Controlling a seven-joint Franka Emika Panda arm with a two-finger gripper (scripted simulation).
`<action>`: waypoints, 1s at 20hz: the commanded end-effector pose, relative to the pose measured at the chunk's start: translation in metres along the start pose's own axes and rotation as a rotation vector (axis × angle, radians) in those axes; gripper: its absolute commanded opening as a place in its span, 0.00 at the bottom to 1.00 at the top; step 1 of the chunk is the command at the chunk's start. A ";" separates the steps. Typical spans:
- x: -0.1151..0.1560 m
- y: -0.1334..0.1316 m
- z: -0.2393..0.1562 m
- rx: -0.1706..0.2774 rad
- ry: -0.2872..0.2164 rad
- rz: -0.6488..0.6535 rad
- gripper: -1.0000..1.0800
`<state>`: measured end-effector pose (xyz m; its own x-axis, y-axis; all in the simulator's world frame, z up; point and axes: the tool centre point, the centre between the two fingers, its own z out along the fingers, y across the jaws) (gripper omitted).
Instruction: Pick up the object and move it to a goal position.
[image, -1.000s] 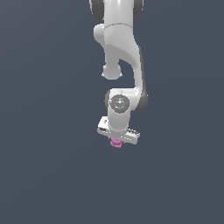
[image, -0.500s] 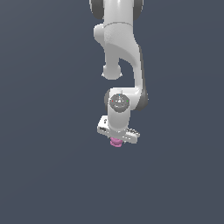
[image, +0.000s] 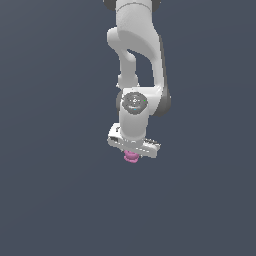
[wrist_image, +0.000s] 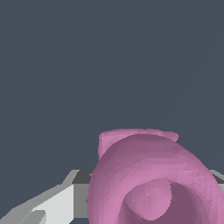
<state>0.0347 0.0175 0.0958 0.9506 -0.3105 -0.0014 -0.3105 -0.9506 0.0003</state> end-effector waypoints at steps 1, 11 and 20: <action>0.000 0.004 -0.024 0.001 0.001 0.000 0.00; -0.001 0.023 -0.137 0.001 0.001 0.000 0.00; 0.001 0.034 -0.208 0.000 0.001 0.001 0.00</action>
<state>0.0262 -0.0137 0.2947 0.9503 -0.3114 0.0016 -0.3114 -0.9503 -0.0007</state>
